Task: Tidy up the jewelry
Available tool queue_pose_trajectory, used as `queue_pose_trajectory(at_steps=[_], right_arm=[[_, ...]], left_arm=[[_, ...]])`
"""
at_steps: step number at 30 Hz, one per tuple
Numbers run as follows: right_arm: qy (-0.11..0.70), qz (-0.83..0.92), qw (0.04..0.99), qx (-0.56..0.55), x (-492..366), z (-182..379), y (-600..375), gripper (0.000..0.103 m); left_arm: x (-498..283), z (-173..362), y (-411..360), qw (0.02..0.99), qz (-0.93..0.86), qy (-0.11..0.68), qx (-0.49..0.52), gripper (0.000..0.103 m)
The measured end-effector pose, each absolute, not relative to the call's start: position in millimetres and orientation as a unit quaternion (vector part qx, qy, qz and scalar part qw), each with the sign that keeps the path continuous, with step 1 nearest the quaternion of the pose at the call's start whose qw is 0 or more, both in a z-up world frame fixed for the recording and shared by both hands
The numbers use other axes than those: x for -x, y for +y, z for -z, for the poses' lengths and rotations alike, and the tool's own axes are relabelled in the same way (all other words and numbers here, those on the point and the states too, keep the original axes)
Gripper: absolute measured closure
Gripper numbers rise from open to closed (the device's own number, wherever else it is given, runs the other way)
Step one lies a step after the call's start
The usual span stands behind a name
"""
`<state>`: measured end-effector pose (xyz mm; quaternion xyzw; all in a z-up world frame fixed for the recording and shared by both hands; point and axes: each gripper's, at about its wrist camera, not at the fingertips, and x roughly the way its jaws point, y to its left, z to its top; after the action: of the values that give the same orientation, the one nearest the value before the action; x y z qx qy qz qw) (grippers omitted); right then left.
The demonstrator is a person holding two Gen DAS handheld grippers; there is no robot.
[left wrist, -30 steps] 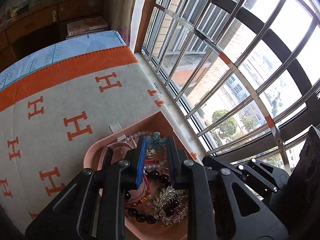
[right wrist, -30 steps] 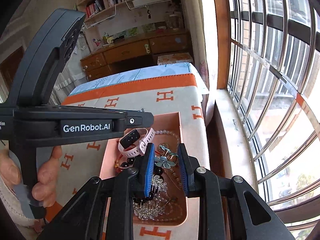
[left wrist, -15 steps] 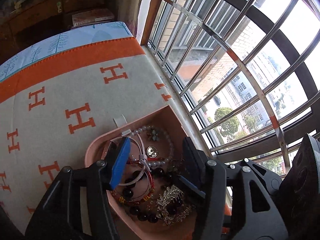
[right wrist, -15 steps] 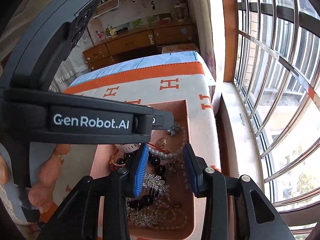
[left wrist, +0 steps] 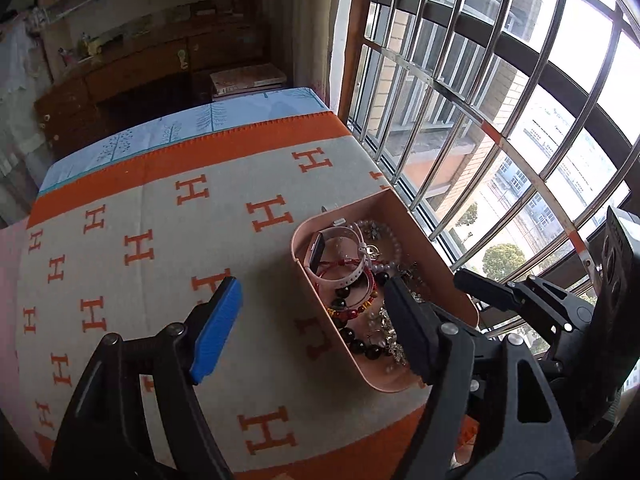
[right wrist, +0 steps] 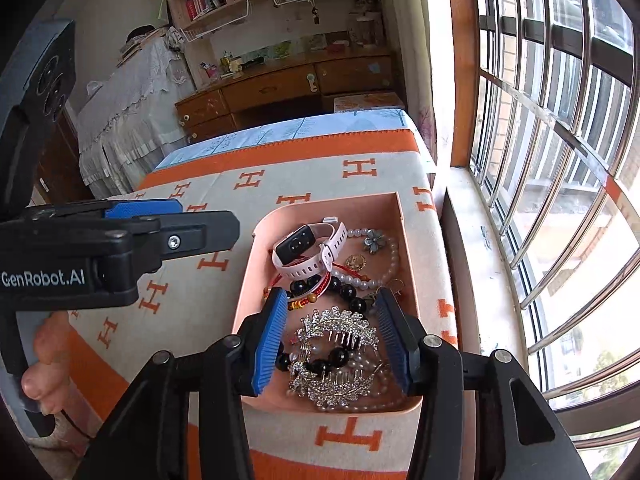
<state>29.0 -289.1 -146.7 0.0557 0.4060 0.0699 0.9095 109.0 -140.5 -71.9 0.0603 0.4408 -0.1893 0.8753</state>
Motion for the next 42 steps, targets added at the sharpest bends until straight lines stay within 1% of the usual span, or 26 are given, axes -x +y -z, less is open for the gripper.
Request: queue_pose_trajectory(at_steps=[2,7,11,14,18,19,24,25,28,36,42], right_arm=[[0.401,-0.074,0.911,-0.054,-19.2,138.3,-282.6,0.054],[0.387,-0.075,0.918,-0.048,10.4,112.5,-263.4,0.047],[0.376,-0.080,0.922,-0.054,37.5,89.2,-248.8,0.041],[0.367,-0.080,0.924,-0.068,55.5,68.8,-240.0,0.035],[0.354,-0.086,0.927,-0.092,78.6,42.4,-228.6,0.019],[0.350,-0.086,0.928,-0.097,84.7,37.6,-225.9,0.017],[0.327,-0.082,0.937,-0.087,115.3,15.2,-207.5,0.014],[0.323,-0.080,0.940,-0.081,120.6,13.3,-203.0,0.012],[0.316,-0.075,0.943,-0.066,135.3,11.3,-192.0,0.012],[0.314,-0.076,0.945,-0.052,138.7,15.9,-177.2,0.012],[0.309,-0.082,0.945,-0.065,136.6,13.0,-183.6,0.011]], left_arm=[[-91.4,63.7,-126.3,0.884,0.170,0.429,-0.069,0.031],[-51.6,44.2,-95.4,0.902,0.115,0.408,-0.084,0.030],[-25.1,27.0,-67.5,0.914,0.056,0.395,-0.069,0.025],[-4.7,15.4,-47.8,0.918,0.045,0.390,-0.049,0.025],[17.7,4.5,-30.7,0.921,0.023,0.388,-0.035,0.024],[22.6,2.3,-28.5,0.921,0.018,0.388,-0.035,0.024],[45.2,-2.0,-20.4,0.925,-0.002,0.379,-0.036,0.023],[47.2,-0.9,-19.9,0.925,-0.003,0.380,-0.033,0.023],[54.3,2.0,-17.5,0.923,0.011,0.384,-0.020,0.023],[55.7,7.4,-20.1,0.924,-0.002,0.382,-0.022,0.023],[55.4,6.9,-22.2,0.927,-0.001,0.375,-0.024,0.023]])
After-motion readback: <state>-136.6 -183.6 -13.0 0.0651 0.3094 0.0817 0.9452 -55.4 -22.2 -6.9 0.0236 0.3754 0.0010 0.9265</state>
